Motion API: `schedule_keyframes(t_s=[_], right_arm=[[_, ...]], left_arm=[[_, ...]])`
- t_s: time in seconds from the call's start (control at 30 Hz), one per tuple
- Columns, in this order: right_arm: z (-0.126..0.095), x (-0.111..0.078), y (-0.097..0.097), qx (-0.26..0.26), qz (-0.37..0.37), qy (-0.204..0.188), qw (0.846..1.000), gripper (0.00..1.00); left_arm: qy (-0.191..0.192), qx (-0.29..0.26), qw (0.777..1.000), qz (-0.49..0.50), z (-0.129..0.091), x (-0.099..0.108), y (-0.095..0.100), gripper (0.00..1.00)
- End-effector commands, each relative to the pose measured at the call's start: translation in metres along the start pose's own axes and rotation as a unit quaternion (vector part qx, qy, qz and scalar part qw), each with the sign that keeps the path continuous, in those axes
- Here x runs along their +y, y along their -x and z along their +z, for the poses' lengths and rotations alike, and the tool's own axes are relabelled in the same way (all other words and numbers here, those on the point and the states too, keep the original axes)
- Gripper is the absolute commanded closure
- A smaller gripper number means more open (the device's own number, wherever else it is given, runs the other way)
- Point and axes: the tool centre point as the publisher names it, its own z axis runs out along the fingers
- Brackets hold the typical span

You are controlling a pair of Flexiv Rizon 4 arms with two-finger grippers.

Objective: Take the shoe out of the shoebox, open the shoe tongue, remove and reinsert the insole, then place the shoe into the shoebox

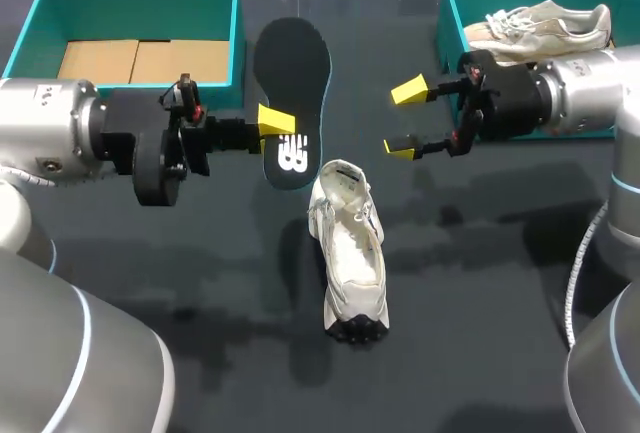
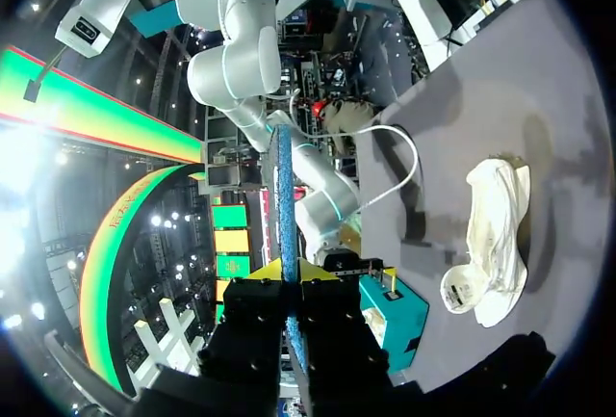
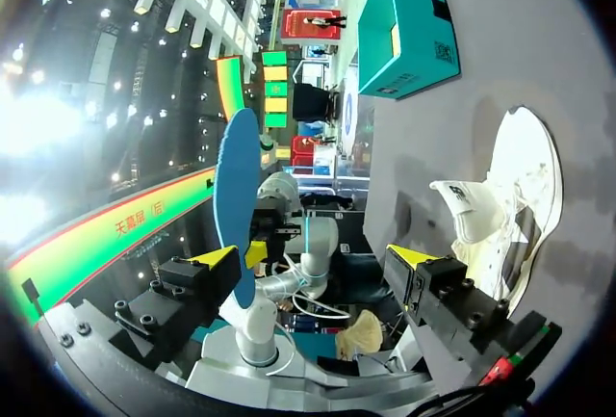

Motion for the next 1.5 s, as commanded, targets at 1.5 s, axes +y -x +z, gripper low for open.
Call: schedule_keyframes(t_s=[1.5], right_arm=[[0.061,0.012,0.000,-0.052,-0.046,0.011,0.998,0.13]], left_arm=[[0.044,0.100,0.993,0.036,0.036,0.031,-0.091,1.00]])
